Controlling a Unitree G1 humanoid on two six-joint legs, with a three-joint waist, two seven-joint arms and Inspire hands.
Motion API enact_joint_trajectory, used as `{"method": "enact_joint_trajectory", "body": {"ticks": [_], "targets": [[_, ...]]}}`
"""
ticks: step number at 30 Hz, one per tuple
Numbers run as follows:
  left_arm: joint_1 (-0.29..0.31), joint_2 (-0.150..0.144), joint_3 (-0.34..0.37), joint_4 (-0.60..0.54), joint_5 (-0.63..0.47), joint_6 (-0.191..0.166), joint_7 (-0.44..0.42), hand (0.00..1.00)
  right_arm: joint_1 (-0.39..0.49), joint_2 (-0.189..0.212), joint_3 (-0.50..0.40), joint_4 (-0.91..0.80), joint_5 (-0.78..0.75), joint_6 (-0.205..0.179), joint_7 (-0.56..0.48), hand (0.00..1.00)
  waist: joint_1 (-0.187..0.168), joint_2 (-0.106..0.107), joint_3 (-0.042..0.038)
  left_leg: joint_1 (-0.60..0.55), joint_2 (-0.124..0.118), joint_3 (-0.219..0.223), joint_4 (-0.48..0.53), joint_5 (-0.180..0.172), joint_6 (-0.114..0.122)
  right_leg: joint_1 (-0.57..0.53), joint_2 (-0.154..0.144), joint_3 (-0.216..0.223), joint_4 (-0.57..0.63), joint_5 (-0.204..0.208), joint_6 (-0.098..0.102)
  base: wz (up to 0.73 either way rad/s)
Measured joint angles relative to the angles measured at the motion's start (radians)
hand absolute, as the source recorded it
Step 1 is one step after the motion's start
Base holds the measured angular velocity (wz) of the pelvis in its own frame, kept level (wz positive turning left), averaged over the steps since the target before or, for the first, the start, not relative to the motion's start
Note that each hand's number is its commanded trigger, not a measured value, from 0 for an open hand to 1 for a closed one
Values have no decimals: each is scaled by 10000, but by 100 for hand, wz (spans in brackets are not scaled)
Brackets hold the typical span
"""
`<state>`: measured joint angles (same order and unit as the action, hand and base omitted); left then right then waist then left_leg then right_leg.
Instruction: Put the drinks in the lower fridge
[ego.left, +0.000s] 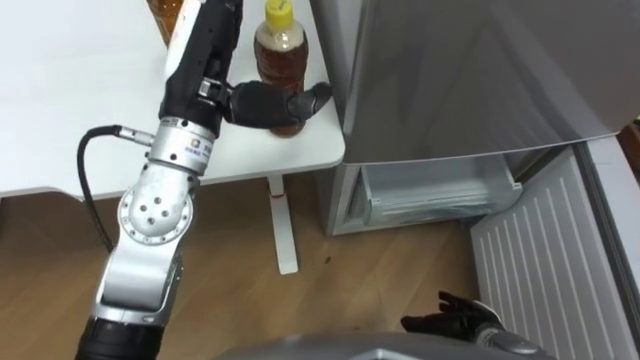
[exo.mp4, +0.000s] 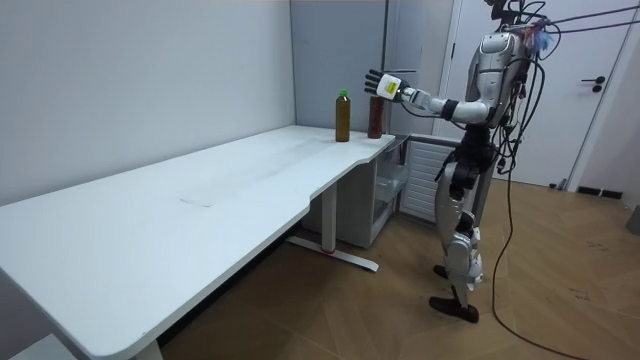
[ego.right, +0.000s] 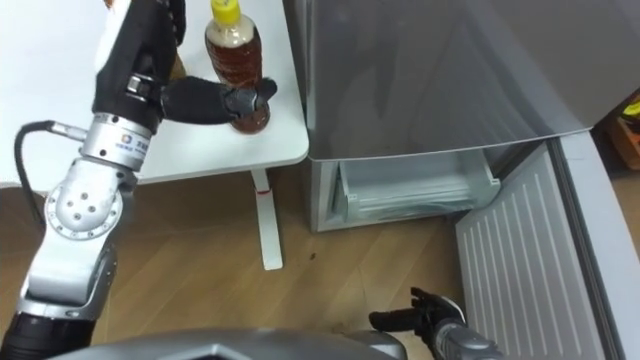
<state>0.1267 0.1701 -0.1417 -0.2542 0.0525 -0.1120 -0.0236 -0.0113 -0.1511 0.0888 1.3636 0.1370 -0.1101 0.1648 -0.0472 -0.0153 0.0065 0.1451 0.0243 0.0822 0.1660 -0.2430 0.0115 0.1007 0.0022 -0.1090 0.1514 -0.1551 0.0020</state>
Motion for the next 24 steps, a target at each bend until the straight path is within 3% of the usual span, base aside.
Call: {"method": "enact_joint_trajectory", "body": {"ticks": [11,13,20,24], "targets": [[8,-15,4,367,-35,1,-49,0,10,-27,69,-17,69,3,9,0,1,-7,-26,55,-9,-59,45,1,1,-29,-18,-29,-8,0,0,0],[8,-26,2,526,-63,13,-67,0,9,0,73,-27,104,11,17,0,-10,-82,2,46,-9,-67,49,2,1,-30,-22,-48,-9,-2,0,0],[59,-169,10,1217,-258,62,-26,0,84,147,70,-52,209,22,-3,0,22,-297,-29,44,-9,-92,103,2,1,18,-25,-66,-27,-8,-5,0],[57,-216,14,1217,-1056,97,-27,0,97,154,63,-52,205,26,-9,0,10,-302,-46,51,-8,-55,96,2,1,24,-23,-74,-21,-7,-6,0]]}}
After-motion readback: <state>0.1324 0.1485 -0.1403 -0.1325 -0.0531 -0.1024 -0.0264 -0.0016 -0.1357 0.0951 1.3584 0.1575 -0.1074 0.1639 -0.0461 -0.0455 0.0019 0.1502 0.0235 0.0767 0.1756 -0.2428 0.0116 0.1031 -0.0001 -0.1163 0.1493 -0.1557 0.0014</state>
